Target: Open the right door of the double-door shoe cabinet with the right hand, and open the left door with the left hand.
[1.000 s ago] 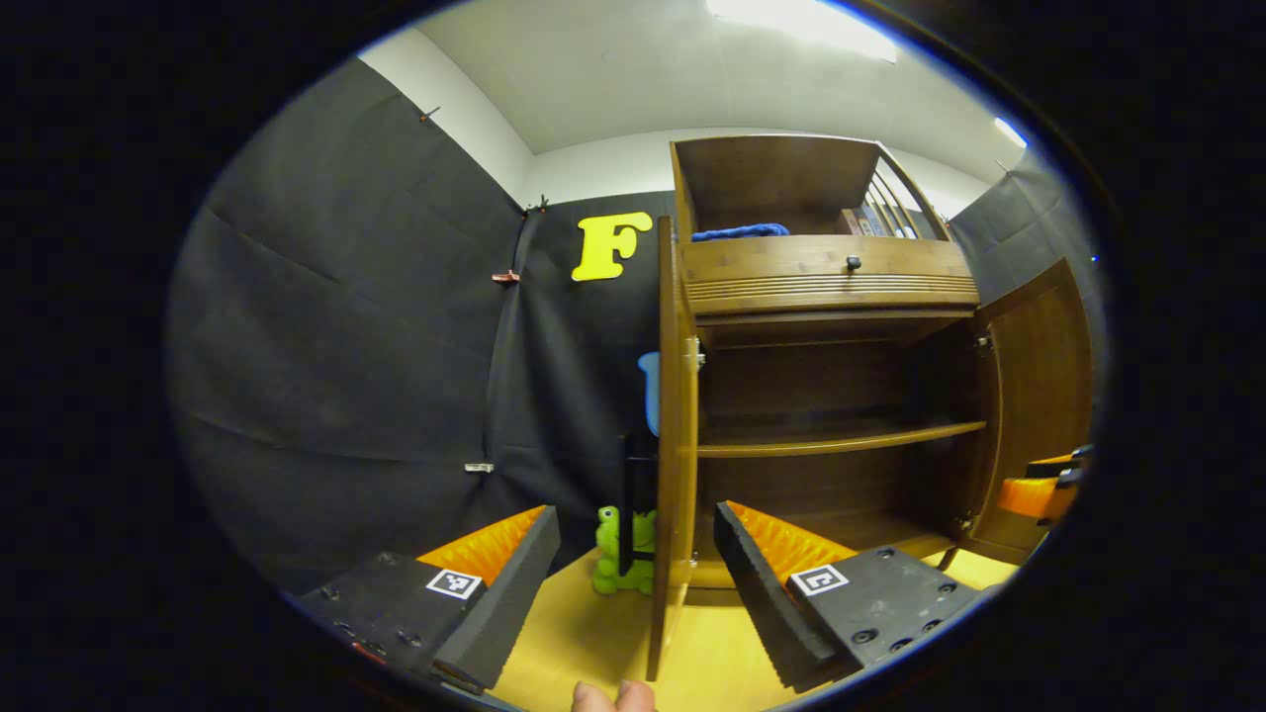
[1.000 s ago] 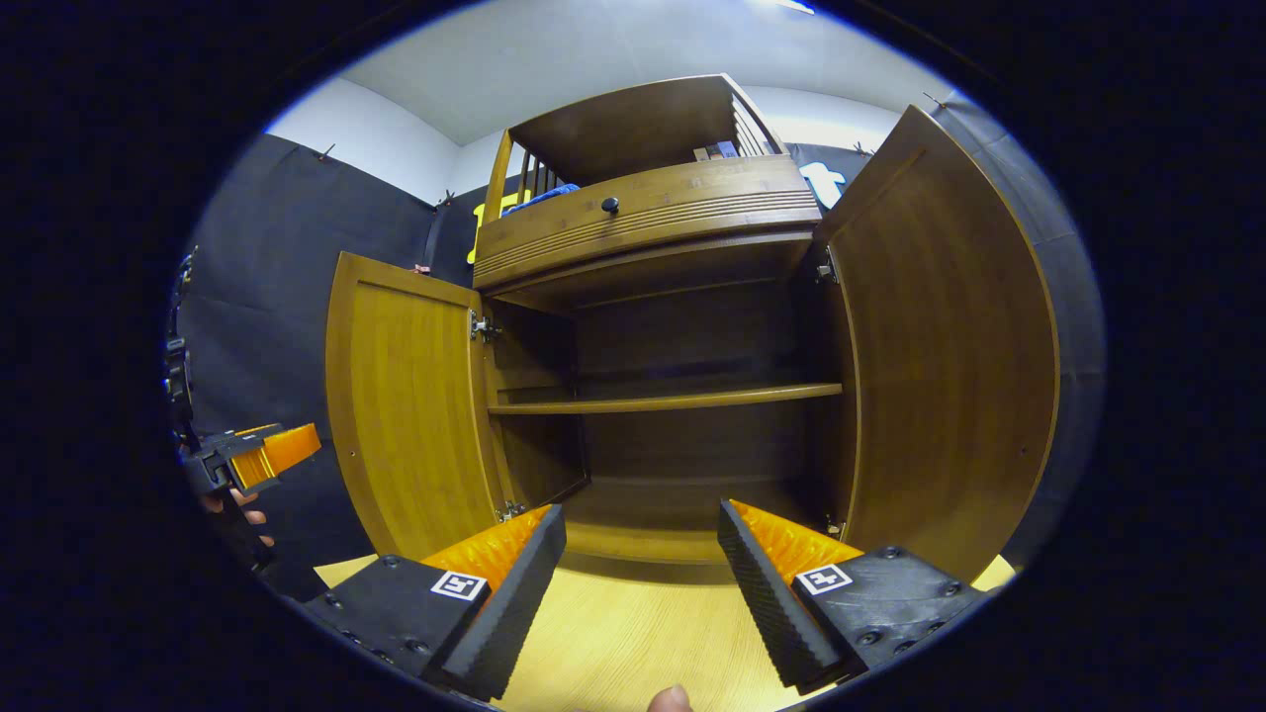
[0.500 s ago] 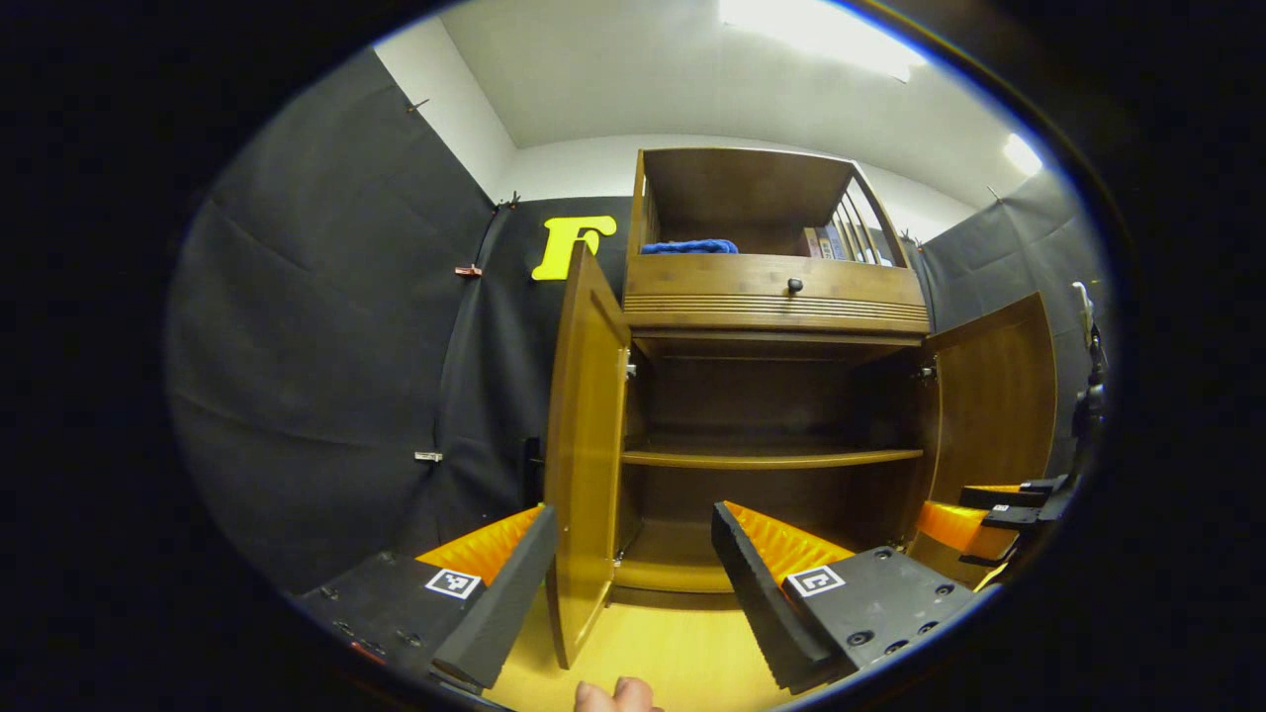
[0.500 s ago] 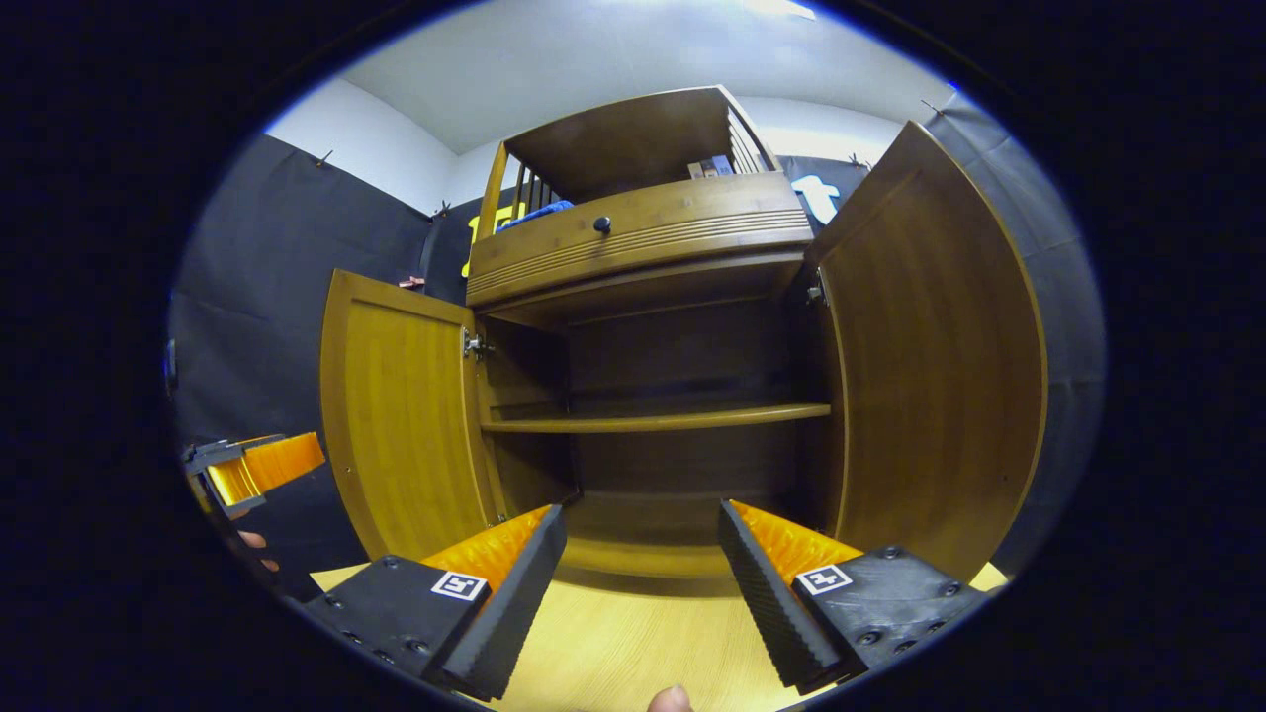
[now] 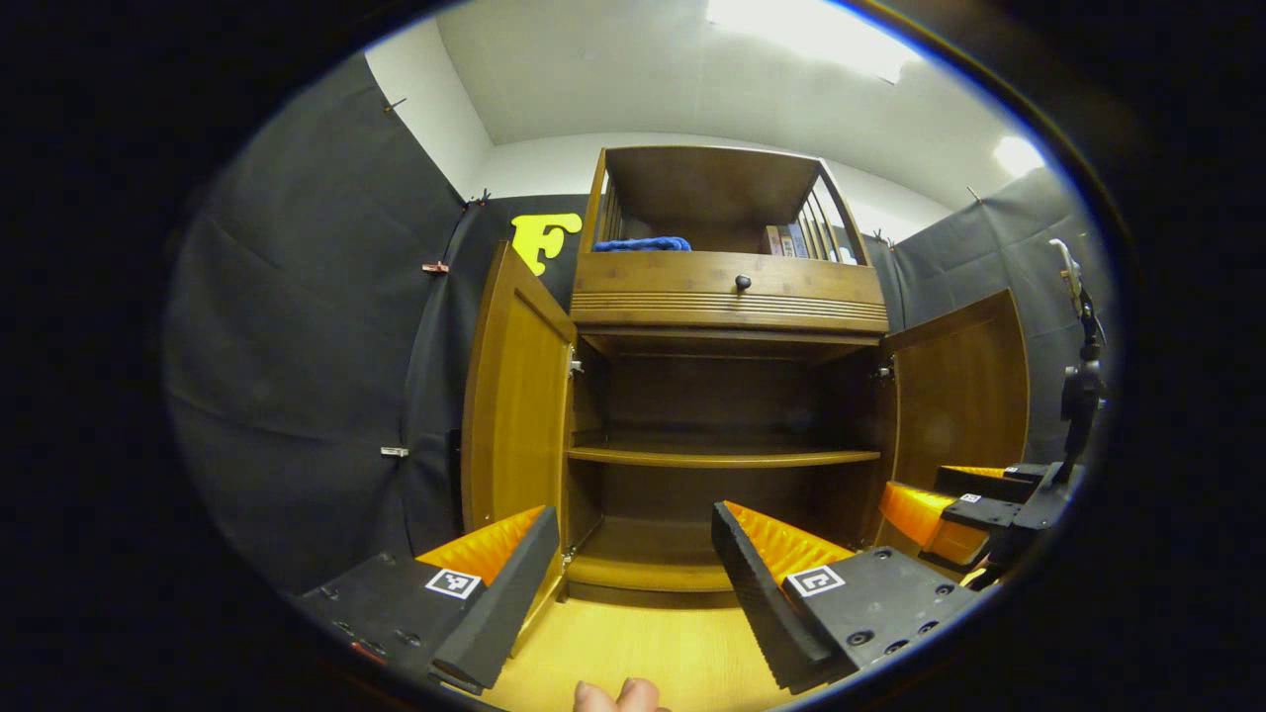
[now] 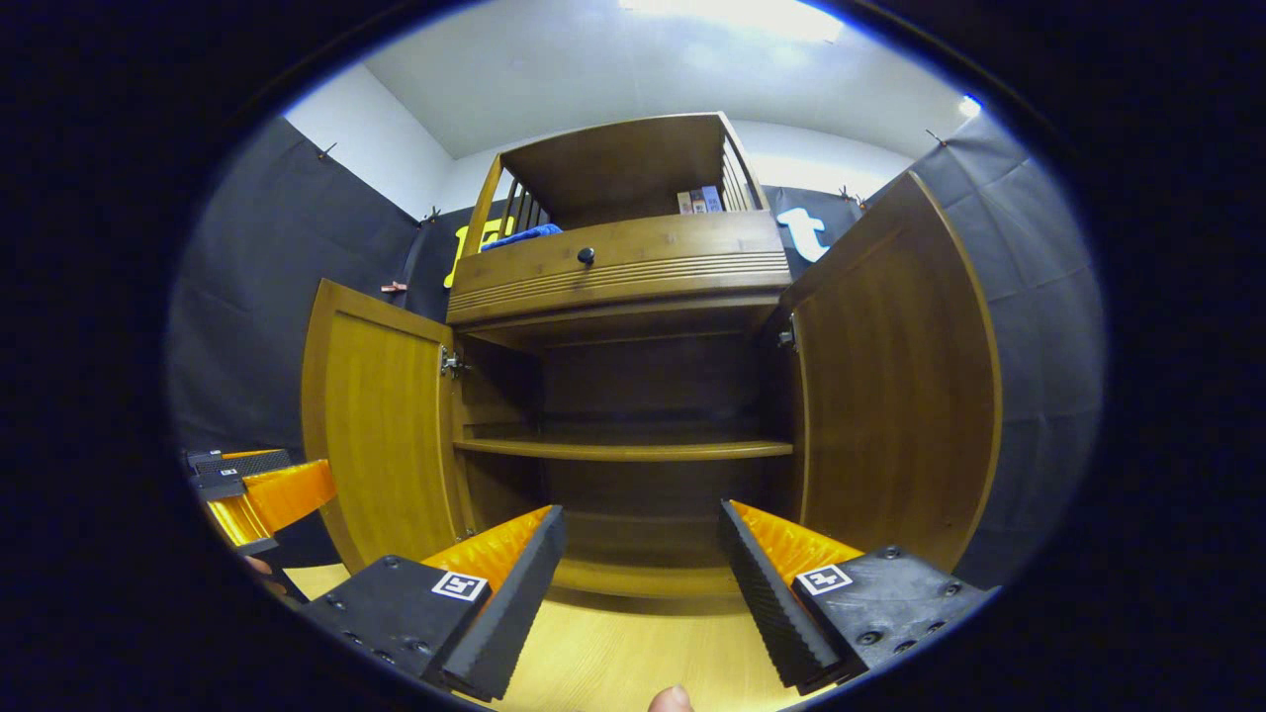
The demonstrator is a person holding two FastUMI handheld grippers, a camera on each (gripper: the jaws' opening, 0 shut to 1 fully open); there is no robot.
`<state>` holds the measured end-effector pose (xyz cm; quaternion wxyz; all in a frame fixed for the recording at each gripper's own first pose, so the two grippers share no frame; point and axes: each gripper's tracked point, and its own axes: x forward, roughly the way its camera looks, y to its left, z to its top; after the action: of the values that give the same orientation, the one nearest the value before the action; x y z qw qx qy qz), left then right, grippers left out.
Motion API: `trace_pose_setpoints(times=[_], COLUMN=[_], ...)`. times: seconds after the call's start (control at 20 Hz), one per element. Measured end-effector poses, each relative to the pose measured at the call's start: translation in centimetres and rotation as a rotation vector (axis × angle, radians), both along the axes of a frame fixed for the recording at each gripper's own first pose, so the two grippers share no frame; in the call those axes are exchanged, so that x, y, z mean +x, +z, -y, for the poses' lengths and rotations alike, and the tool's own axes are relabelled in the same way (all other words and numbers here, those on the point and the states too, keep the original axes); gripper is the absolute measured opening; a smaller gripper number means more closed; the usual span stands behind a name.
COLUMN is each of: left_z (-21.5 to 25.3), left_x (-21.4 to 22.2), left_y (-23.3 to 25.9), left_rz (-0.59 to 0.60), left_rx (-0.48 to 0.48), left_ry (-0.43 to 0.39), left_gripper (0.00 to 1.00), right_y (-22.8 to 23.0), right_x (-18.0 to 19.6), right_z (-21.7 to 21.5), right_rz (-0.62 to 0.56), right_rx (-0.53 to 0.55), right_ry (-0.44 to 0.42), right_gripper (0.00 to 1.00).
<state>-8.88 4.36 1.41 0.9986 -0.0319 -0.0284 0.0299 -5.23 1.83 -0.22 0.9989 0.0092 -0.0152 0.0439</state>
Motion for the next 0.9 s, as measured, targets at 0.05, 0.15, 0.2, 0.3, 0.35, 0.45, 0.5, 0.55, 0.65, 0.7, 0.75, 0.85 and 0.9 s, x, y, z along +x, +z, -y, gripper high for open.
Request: trace_pose_setpoints(times=[0.05, 0.15, 0.2, 0.3, 0.35, 0.45, 0.5, 0.55, 0.65, 0.7, 0.75, 0.85, 0.9], left_z=[0.2, 0.4, 0.7, 0.9, 0.9, 1.2, 1.2, 1.3, 1.4, 1.5, 1.5, 1.6, 1.5], left_x=[-0.1, -0.3, -0.3, -0.3, -0.4, -0.3, -0.3, -0.4, -0.3, -0.3, -0.2, -0.4, -0.4], left_y=[0.0, -0.1, -0.3, -0.5, -0.5, -0.5, -0.7, -0.6, -0.8, -0.9, -0.8, -0.8, -0.9], left_rz=[0.0, -0.001, -0.005, -0.014, -0.015, -0.015, -0.016, -0.016, -0.019, -0.019, -0.019, -0.019, -0.019], left_rx=[-0.001, 0.003, 0.007, 0.013, 0.015, 0.014, 0.014, 0.014, 0.017, 0.018, 0.018, 0.015, 0.014], left_ry=[-0.002, -0.004, -0.006, -0.008, -0.01, -0.016, -0.017, -0.019, -0.023, -0.025, -0.028, -0.027, -0.027], left_gripper=[0.97, 0.97, 0.96, 0.96, 0.96, 0.97, 0.97, 0.97, 0.96, 0.97, 0.97, 0.97, 0.97], right_y=[0.2, 0.5, 0.5, 0.4, 0.4, 0.4, 0.4, 0.4, 0.3, 0.3, 0.2, 0.3, 0.4], right_x=[-0.1, -0.1, -0.1, -0.2, -0.2, -0.3, -0.4, -0.4, -0.4, -0.6, -0.7, -0.8, -0.8], right_z=[0.2, 0.4, 0.5, 0.4, 0.4, 0.4, 0.3, 0.4, 0.4, 0.3, 0.3, 0.3, 0.2], right_rz=[0.007, 0.011, 0.01, 0.008, 0.009, 0.009, 0.009, 0.009, 0.006, 0.002, 0.0, -0.001, -0.001], right_rx=[-0.002, 0.003, 0.008, 0.011, 0.01, 0.006, 0.001, -0.001, 0.0, 0.003, 0.004, 0.004, 0.004], right_ry=[-0.005, -0.011, -0.013, -0.014, -0.015, -0.014, -0.014, -0.016, -0.017, -0.017, -0.018, -0.02, -0.019], right_gripper=[0.98, 0.97, 0.97, 0.97, 0.97, 1.0, 0.97, 0.97, 0.97, 0.97, 0.97, 0.97, 0.97])
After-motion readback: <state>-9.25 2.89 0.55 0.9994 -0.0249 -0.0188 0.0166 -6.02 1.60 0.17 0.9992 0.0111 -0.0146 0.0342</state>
